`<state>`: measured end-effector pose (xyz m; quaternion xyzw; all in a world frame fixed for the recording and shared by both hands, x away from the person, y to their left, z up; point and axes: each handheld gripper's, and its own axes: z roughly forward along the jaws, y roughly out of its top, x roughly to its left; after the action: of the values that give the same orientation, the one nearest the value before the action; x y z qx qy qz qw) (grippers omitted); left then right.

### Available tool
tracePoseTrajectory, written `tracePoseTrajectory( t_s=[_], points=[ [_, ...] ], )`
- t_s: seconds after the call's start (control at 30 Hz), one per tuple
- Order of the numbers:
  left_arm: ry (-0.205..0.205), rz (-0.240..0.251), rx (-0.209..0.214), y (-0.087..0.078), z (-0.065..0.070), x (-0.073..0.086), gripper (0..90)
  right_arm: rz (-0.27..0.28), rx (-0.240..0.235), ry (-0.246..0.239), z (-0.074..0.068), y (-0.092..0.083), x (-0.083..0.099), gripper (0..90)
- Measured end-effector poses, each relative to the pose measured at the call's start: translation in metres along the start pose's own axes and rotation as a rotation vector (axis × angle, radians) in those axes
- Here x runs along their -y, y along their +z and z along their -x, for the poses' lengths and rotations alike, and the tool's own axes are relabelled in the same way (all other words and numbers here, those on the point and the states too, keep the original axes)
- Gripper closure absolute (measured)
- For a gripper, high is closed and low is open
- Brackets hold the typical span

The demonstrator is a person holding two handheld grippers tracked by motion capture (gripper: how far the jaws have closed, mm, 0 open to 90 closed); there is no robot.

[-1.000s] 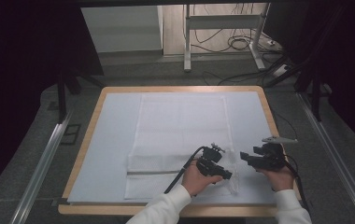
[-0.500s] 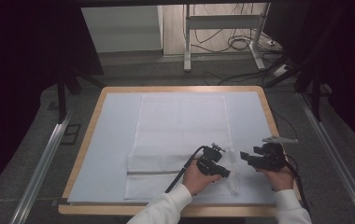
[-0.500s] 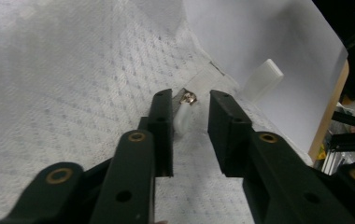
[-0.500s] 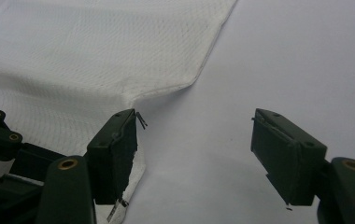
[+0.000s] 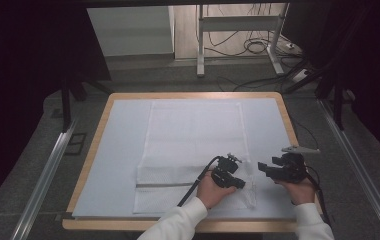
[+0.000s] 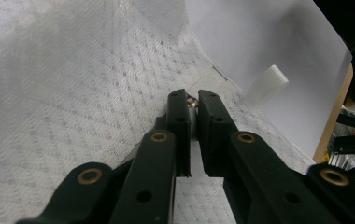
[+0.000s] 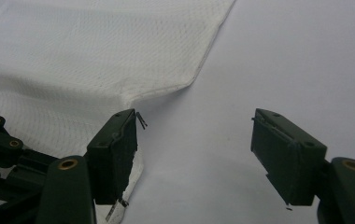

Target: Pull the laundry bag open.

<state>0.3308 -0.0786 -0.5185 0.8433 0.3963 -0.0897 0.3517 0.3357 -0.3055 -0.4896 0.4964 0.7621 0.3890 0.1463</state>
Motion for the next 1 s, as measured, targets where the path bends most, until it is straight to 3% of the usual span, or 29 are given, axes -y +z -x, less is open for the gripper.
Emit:
tracePoseTrajectory(
  t_s=[0.5,0.77,1.0],
  points=[
    [0.029,0.035,0.026,-0.012,0.001,0.002,86.6,0.0,-0.015,0.02,0.001,-0.002,0.0,30.8],
    [0.015,0.06,0.056,-0.023,-0.005,0.004,86.6,0.006,-0.026,0.04,0.004,-0.006,0.0,30.4],
    [0.009,0.077,0.053,-0.03,-0.01,0.006,86.6,-0.012,-0.041,0.05,0.001,-0.005,0.001,28.8]
  ],
)
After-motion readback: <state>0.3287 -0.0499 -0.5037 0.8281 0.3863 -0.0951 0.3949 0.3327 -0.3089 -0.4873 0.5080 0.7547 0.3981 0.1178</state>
